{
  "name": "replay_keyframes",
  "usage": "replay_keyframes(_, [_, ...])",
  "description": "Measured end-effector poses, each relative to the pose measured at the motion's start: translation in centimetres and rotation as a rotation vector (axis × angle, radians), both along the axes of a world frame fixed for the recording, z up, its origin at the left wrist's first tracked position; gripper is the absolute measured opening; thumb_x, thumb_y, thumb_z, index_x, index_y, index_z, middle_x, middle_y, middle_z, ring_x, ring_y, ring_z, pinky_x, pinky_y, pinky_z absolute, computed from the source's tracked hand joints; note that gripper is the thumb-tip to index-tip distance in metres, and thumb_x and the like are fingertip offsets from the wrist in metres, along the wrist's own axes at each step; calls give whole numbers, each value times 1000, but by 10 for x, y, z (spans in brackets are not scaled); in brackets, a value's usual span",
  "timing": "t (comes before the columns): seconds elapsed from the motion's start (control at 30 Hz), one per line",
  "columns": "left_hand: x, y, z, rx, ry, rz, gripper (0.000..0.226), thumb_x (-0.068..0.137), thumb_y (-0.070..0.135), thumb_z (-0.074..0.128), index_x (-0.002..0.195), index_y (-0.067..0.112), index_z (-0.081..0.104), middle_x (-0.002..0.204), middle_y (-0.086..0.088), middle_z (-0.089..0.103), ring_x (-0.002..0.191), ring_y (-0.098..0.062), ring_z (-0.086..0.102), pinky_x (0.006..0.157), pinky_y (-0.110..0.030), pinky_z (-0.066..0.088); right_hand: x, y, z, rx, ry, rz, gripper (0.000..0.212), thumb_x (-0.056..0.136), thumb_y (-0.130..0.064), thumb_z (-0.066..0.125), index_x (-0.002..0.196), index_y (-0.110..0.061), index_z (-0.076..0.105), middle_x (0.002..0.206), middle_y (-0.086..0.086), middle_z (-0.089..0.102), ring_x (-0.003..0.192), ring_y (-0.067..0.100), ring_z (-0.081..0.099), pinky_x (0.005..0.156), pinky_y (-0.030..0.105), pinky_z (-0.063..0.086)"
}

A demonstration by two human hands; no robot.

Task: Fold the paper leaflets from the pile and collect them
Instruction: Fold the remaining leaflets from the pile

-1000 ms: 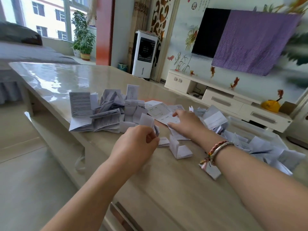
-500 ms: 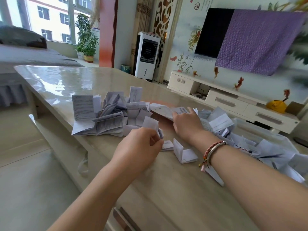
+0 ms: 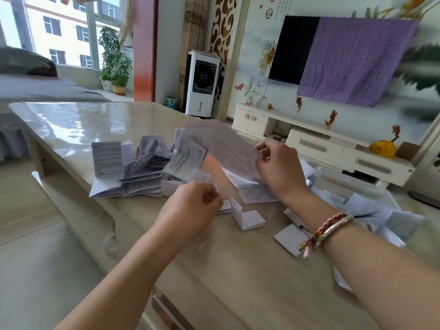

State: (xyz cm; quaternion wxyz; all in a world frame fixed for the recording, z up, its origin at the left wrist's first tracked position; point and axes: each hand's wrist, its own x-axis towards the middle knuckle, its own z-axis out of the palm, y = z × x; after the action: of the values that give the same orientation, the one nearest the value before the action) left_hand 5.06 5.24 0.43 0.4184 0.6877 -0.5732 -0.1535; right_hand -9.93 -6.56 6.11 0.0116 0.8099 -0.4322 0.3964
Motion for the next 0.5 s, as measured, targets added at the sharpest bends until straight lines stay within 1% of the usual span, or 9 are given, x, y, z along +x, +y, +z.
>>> replay_keyframes(0.1, [0, -3, 2, -4, 32, -7, 20, 87, 33, 62, 75, 19, 69, 73, 4, 70, 72, -15, 65, 70, -40, 56, -9, 3, 7, 23, -115, -11, 15, 90, -8, 56, 99, -9, 68, 100, 5, 71, 83, 12, 61, 57, 9, 44])
replay_keyframes(0.13, [2, -4, 1, -7, 50, -3, 20, 87, 32, 62, 74, 20, 69, 72, 6, 70, 70, -12, 65, 71, -40, 56, -10, 2, 8, 30, -143, -14, 15, 91, -9, 57, 101, -8, 68, 101, 5, 70, 84, 12, 61, 57, 6, 43])
replay_keyframes(0.17, [2, -6, 2, -13, 61, 1, 20, 88, 32, 61, 72, 22, 69, 69, 9, 70, 67, -8, 64, 72, -39, 56, -14, 1, 10, 35, -178, -17, 15, 91, -9, 58, 102, -8, 67, 101, 5, 70, 85, 13, 61, 57, 7, 43])
replay_keyframes(0.23, [5, -7, 2, -26, 81, 16, 24, 90, 29, 59, 69, 24, 69, 64, 15, 69, 62, -3, 62, 75, -36, 56, -15, -1, 11, 37, -237, -20, 14, 91, -8, 59, 102, -7, 67, 101, 5, 69, 89, 15, 63, 59, 13, 48])
replay_keyframes(0.3, [6, -8, 3, -49, 104, 20, 27, 92, 28, 58, 67, 22, 69, 62, 15, 69, 64, -7, 64, 76, -37, 56, -16, -3, 14, 12, -286, -13, 14, 91, -5, 57, 102, -6, 66, 101, 6, 70, 93, 16, 65, 67, 23, 55])
replay_keyframes(0.37, [5, -6, 5, -85, 137, 11, 30, 93, 30, 58, 67, 20, 69, 62, 12, 70, 64, -10, 65, 76, -38, 56, -15, 1, 16, -70, -319, 26, 16, 91, -1, 54, 102, -5, 65, 101, 6, 70, 92, 13, 64, 74, 27, 56])
replay_keyframes(0.4, [4, -5, 8, -113, 184, -5, 32, 93, 34, 57, 68, 19, 69, 63, 9, 70, 63, -11, 64, 77, -37, 56, -16, 4, 16, -138, -328, 58, 16, 92, 0, 54, 102, -5, 66, 99, 5, 71, 89, 12, 65, 76, 29, 56])
replay_keyframes(0.43, [2, -3, 12, -143, 280, -32, 32, 93, 39, 56, 73, 18, 69, 66, 4, 71, 61, -12, 63, 77, -36, 55, -17, 8, 16, -206, -329, 95, 17, 92, -1, 55, 103, -6, 66, 97, 4, 71, 88, 12, 66, 77, 32, 57])
replay_keyframes(0.5, [-1, 1, 26, -156, 632, -97, 45, 86, 55, 52, 91, 13, 67, 76, -6, 73, 63, -16, 62, 74, -37, 54, -22, 18, 13, -304, -308, 173, 19, 93, -2, 55, 107, -8, 67, 97, 1, 72, 87, 11, 67, 76, 31, 57])
